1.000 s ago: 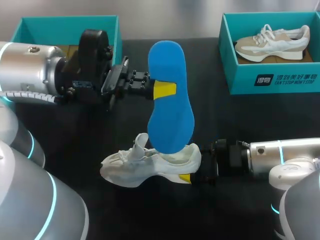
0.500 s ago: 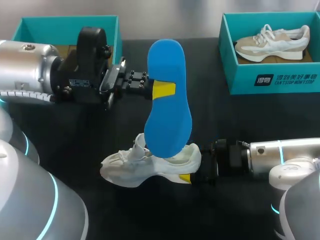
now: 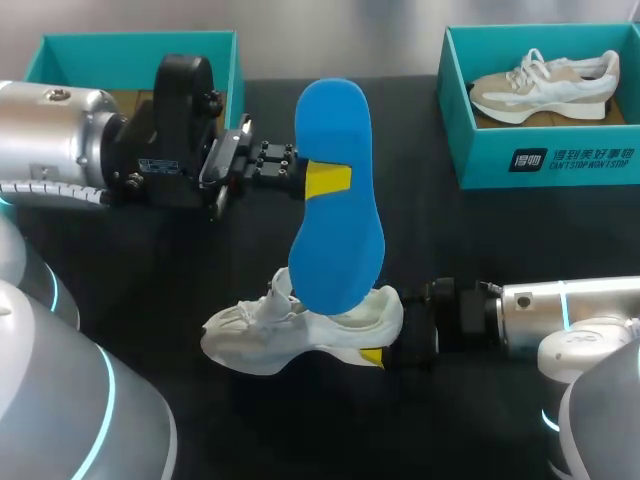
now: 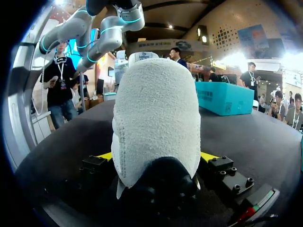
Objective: Take the shoe out of the shoebox, open the shoe tongue, remove and reinsert the insole, then place the shoe into the shoebox
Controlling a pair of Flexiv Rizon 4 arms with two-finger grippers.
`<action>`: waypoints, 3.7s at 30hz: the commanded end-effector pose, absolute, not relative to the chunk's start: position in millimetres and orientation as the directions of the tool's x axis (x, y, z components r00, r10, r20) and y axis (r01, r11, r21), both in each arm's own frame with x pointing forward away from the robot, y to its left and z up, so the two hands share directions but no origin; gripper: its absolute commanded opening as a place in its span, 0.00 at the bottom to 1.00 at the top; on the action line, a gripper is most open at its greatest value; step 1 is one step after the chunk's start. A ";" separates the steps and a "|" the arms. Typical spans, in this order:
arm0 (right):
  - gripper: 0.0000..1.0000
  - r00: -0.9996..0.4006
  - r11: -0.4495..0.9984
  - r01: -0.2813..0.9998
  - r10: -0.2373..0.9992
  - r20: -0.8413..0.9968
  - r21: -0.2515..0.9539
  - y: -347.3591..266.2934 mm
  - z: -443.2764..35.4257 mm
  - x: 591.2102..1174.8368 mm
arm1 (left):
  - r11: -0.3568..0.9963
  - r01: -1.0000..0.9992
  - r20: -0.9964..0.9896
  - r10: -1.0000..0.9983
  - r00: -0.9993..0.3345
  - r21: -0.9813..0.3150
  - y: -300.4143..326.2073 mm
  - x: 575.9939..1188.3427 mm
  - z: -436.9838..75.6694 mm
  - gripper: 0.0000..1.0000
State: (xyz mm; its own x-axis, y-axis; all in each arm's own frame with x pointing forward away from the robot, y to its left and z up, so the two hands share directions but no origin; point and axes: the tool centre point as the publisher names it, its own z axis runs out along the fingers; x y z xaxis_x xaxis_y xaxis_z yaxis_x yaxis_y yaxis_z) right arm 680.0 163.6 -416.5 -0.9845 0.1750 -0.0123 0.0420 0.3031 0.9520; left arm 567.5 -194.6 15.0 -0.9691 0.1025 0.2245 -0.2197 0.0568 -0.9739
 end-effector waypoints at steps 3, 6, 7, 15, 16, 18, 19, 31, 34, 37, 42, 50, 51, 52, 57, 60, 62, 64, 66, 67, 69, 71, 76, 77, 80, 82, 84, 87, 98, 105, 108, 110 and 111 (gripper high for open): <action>1.00 -0.978 0.382 0.056 0.209 -0.027 0.923 148.8 -403.4 672.0 | 0.058 -0.219 0.224 0.101 -0.969 -0.974 -193.8 566.6 15.0 0.00; 1.00 -0.978 0.412 0.063 0.209 -0.027 0.909 144.0 -399.4 671.4 | 0.058 -0.219 0.224 0.101 -0.969 -0.974 -193.8 566.6 15.0 0.00; 1.00 -0.978 0.427 0.067 0.208 -0.026 0.902 142.7 -398.3 671.6 | 0.058 -0.219 0.224 0.101 -0.969 -0.974 -193.8 566.6 15.0 0.00; 1.00 -0.986 0.630 0.101 0.165 -0.005 0.770 131.3 -383.4 672.6 | 0.058 -0.219 0.224 0.101 -0.969 -0.974 -193.8 566.6 15.0 0.00; 1.00 -0.986 0.656 0.110 0.164 0.001 0.747 129.9 -381.8 672.4 | 0.058 -0.219 0.224 0.101 -0.969 -0.974 -193.8 566.6 15.0 0.00; 1.00 -0.986 0.698 0.122 0.165 0.007 0.706 127.8 -379.4 672.0 | 0.058 -0.219 0.224 0.101 -0.969 -0.974 -193.8 566.6 15.0 0.00; 1.00 -0.986 0.723 0.132 0.166 0.016 0.678 126.0 -377.6 671.5 | 0.058 -0.219 0.224 0.101 -0.969 -0.974 -193.8 566.6 15.0 0.00; 1.00 -0.976 0.878 0.209 0.213 0.040 0.431 121.1 -351.6 663.2 | 0.058 -0.219 0.224 0.101 -0.969 -0.974 -193.8 566.6 15.0 0.00; 1.00 -0.972 0.896 0.225 0.231 0.030 0.383 122.3 -343.9 662.1 | 0.058 -0.219 0.224 0.101 -0.969 -0.974 -193.8 566.6 15.0 0.00; 1.00 -0.968 0.919 0.247 0.248 0.038 0.306 121.9 -338.4 661.7 | 0.058 -0.219 0.224 0.101 -0.969 -0.974 -193.8 566.6 15.0 0.00; 1.00 -0.963 0.932 0.268 0.260 0.063 0.244 121.5 -334.0 660.9 | 0.058 -0.219 0.224 0.101 -0.969 -0.974 -193.8 566.6 15.0 0.00; 1.00 -0.954 0.944 0.298 0.298 0.026 0.140 122.6 -316.8 658.7 | 0.058 -0.219 0.224 0.101 -0.969 -0.974 -193.8 566.6 15.0 0.00; 1.00 -0.955 0.945 0.294 0.295 0.013 0.141 123.2 -314.6 658.6 | 0.058 -0.219 0.224 0.101 -0.969 -0.974 -193.8 566.6 15.0 0.00; 1.00 -0.956 0.947 0.290 0.292 0.005 0.138 124.0 -312.7 658.8 | 0.058 -0.219 0.224 0.101 -0.969 -0.974 -193.8 566.6 15.0 0.00; 1.00 -0.957 0.957 0.288 0.289 -0.026 0.009 126.1 -311.3 661.9 | 0.058 -0.219 0.224 0.101 -0.969 -0.974 -193.8 566.6 15.0 0.00; 1.00 -0.963 0.962 0.270 0.269 -0.032 -0.035 128.6 -311.0 665.5 | 0.058 -0.219 0.224 0.101 -0.969 -0.974 -193.8 566.6 15.0 0.00; 1.00 -0.965 0.964 0.259 0.257 -0.044 -0.054 131.1 -309.9 667.5 | 0.058 -0.219 0.224 0.101 -0.969 -0.974 -193.8 566.6 15.0 0.00; 1.00 -0.968 0.966 0.250 0.247 -0.045 -0.074 133.0 -309.2 668.3 | 0.058 -0.219 0.224 0.101 -0.969 -0.974 -193.8 566.6 15.0 0.00; 1.00 -0.969 0.965 0.247 0.243 -0.050 -0.090 134.1 -309.1 668.7 | 0.058 -0.219 0.224 0.101 -0.969 -0.974 -193.8 566.6 15.0 0.00; 1.00 -0.969 0.965 0.246 0.242 -0.049 -0.090 134.5 -309.3 668.8 | 0.058 -0.219 0.224 0.101 -0.969 -0.974 -193.8 566.6 15.0 0.00; 1.00 -0.970 0.966 0.242 0.238 -0.050 -0.088 135.5 -309.4 669.0 | 0.058 -0.219 0.224 0.101 -0.969 -0.974 -193.8 566.6 15.0 0.00; 1.00 -0.971 0.967 0.238 0.234 -0.050 -0.092 135.9 -309.7 669.2 | 0.058 -0.219 0.224 0.101 -0.969 -0.974 -193.8 566.6 15.0 0.00; 1.00 -0.972 0.968 0.234 0.230 -0.048 -0.093 135.9 -310.5 669.8 | 0.058 -0.219 0.224 0.101 -0.969 -0.974 -193.8 566.6 15.0 0.00; 1.00 -0.973 0.969 0.231 0.228 -0.046 -0.090 136.1 -310.6 670.0 | 0.058 -0.219 0.224 0.101 -0.969 -0.974 -193.8 566.6 15.0 0.00; 1.00 -0.973 0.969 0.232 0.228 -0.046 -0.089 137.0 -310.7 670.6 | 0.058 -0.219 0.224 0.101 -0.969 -0.974 -193.8 566.6 15.0 0.00; 1.00 -0.972 0.969 0.232 0.229 -0.045 -0.083 138.4 -310.6 670.8 | 0.058 -0.219 0.224 0.101 -0.969 -0.974 -193.8 566.6 15.0 0.00; 1.00 -0.973 0.970 0.231 0.228 -0.045 -0.076 139.6 -310.4 670.9 | 0.058 -0.219 0.224 0.101 -0.969 -0.974 -193.8 566.6 15.0 0.00; 1.00 -0.972 0.970 0.231 0.229 -0.044 -0.068 139.9 -310.8 671.1 | 0.058 -0.219 0.224 0.101 -0.969 -0.974 -193.8 566.6 15.0 0.00; 1.00 -0.972 0.972 0.230 0.228 -0.053 -0.040 144.1 -305.9 674.2 | 0.058 -0.219 0.224 0.101 -0.969 -0.974 -193.8 566.6 15.0 0.00; 1.00 -0.978 0.980 0.197 0.197 -0.073 0.002 159.2 -302.9 683.1 | 0.058 -0.219 0.224 0.101 -0.969 -0.974 -193.8 566.6 15.0 0.00; 1.00 -0.983 0.985 0.171 0.172 -0.070 0.020 168.7 -308.6 690.4 | 0.058 -0.219 0.224 0.101 -0.969 -0.974 -193.8 566.6 15.0 0.00; 1.00 -0.985 0.988 0.155 0.156 -0.070 0.027 173.7 -314.0 696.2 | 0.058 -0.219 0.224 0.101 -0.969 -0.974 -193.8 566.6 15.0 0.00; 1.00 -0.986 0.988 0.149 0.150 -0.070 0.031 176.0 -316.5 698.8 | 0.058 -0.219 0.224 0.101 -0.969 -0.974 -193.8 566.6 15.0 0.00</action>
